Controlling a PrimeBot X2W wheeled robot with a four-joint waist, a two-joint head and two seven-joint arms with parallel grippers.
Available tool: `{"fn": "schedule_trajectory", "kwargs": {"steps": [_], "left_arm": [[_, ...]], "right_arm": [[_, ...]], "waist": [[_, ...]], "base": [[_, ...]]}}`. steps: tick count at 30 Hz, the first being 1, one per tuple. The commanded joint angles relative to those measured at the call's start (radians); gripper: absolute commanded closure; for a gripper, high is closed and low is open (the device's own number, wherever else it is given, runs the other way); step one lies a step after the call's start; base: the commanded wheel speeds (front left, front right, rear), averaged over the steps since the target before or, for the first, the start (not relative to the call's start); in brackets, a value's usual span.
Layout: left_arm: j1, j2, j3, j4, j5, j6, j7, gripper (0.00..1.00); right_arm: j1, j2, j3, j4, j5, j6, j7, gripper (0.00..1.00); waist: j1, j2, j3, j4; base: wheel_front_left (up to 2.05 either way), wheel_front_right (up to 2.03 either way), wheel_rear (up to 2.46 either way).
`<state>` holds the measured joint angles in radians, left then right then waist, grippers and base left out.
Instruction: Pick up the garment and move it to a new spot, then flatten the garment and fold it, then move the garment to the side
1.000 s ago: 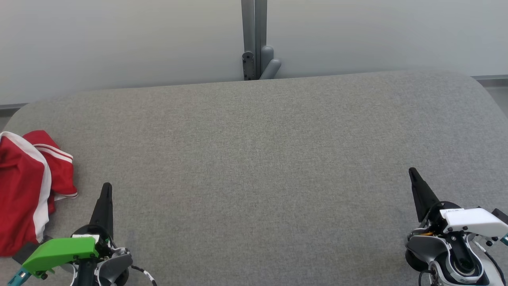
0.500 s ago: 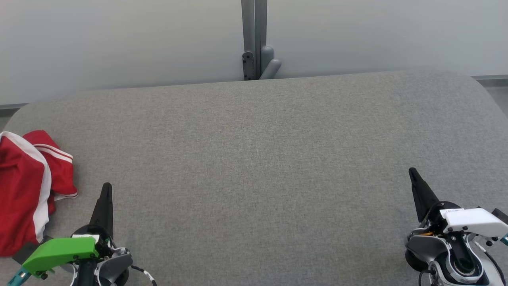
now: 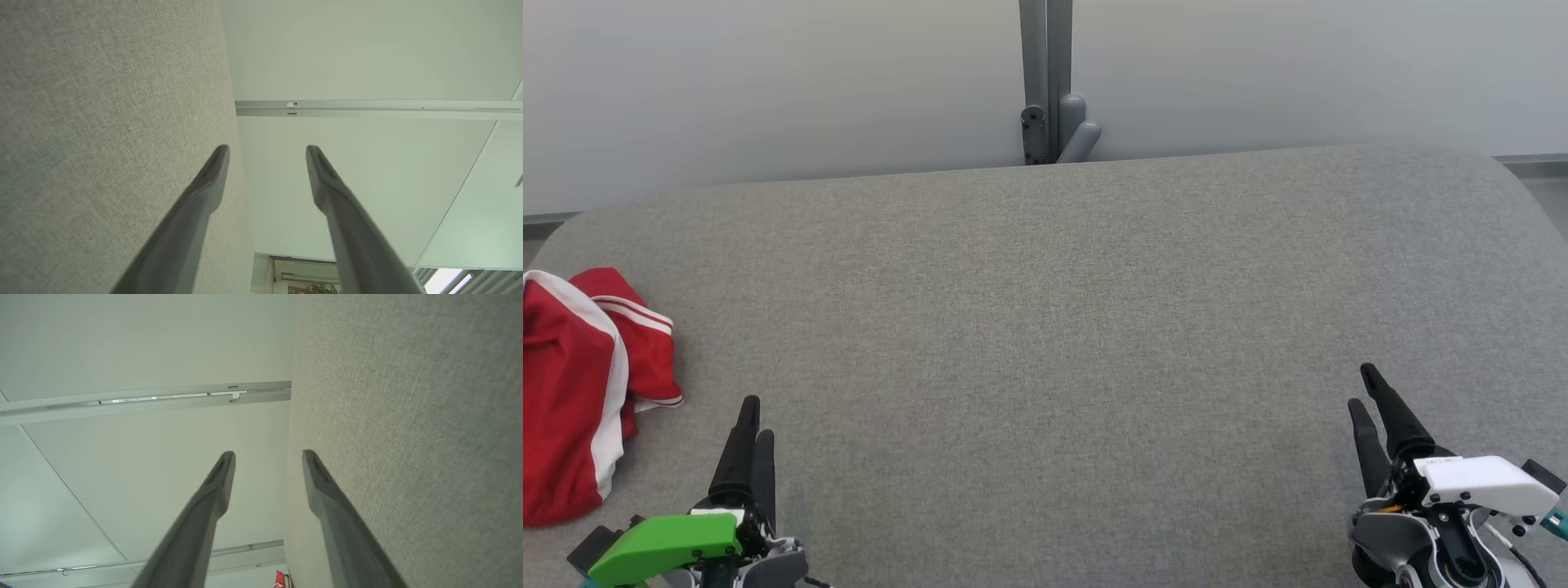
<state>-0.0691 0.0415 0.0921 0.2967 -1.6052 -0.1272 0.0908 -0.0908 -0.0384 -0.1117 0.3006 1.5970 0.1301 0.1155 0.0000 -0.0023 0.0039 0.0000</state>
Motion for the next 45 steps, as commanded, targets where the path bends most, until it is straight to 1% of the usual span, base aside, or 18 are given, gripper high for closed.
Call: {"fn": "schedule_trajectory", "kwargs": {"steps": [1,5,8,17,25,37,44,45], "left_arm": [[-0.019,0.006,-0.004,-0.013,0.020,0.000,-0.009,0.00],[-0.026,0.010,-0.008,-0.006,0.085,-0.001,-0.029,0.00],[-0.030,0.009,-0.005,-0.004,0.149,-0.001,-0.043,0.00],[-0.035,0.005,-0.003,-0.005,0.369,0.004,-0.082,0.00],[-0.031,0.006,-0.019,-0.002,0.540,0.012,-0.115,0.00],[-0.031,0.007,-0.032,0.016,0.736,0.029,-0.158,0.00],[-0.033,0.008,-0.036,0.019,0.831,0.036,-0.180,0.00],[-0.033,0.008,-0.036,0.019,0.831,0.036,-0.180,0.00]], "right_arm": [[-0.023,-0.010,0.007,-0.019,-0.013,0.000,-0.009,0.00],[-0.030,-0.026,0.032,-0.014,-0.059,0.000,-0.034,0.00],[-0.038,-0.033,0.040,-0.012,-0.114,0.000,-0.049,0.00],[-0.048,-0.037,0.059,-0.015,-0.314,0.000,-0.091,0.00],[-0.047,-0.037,0.072,0.006,-0.474,0.000,-0.125,0.00],[-0.055,-0.043,0.104,0.021,-0.653,0.000,-0.170,0.00],[-0.058,-0.047,0.117,0.027,-0.737,0.001,-0.195,0.00],[-0.058,-0.047,0.117,0.027,-0.737,0.001,-0.195,0.00]], "waist": [[0.0000,0.0001,0.000,0.000],[0.0000,0.0001,0.002,0.000],[0.0000,0.0002,0.004,0.000],[0.0000,0.0004,0.008,0.001],[0.0000,0.0005,0.006,0.000],[0.0000,0.0007,0.007,-0.002],[0.0000,0.0009,0.009,-0.002],[0.0000,0.0009,0.009,-0.002]], "base": [[0.00,0.00,0.00],[0.00,0.00,0.00],[0.00,0.00,0.00],[0.00,0.00,0.00],[0.00,0.00,0.00],[0.00,0.00,0.00],[0.00,0.00,0.00],[0.00,0.00,0.00]]}}
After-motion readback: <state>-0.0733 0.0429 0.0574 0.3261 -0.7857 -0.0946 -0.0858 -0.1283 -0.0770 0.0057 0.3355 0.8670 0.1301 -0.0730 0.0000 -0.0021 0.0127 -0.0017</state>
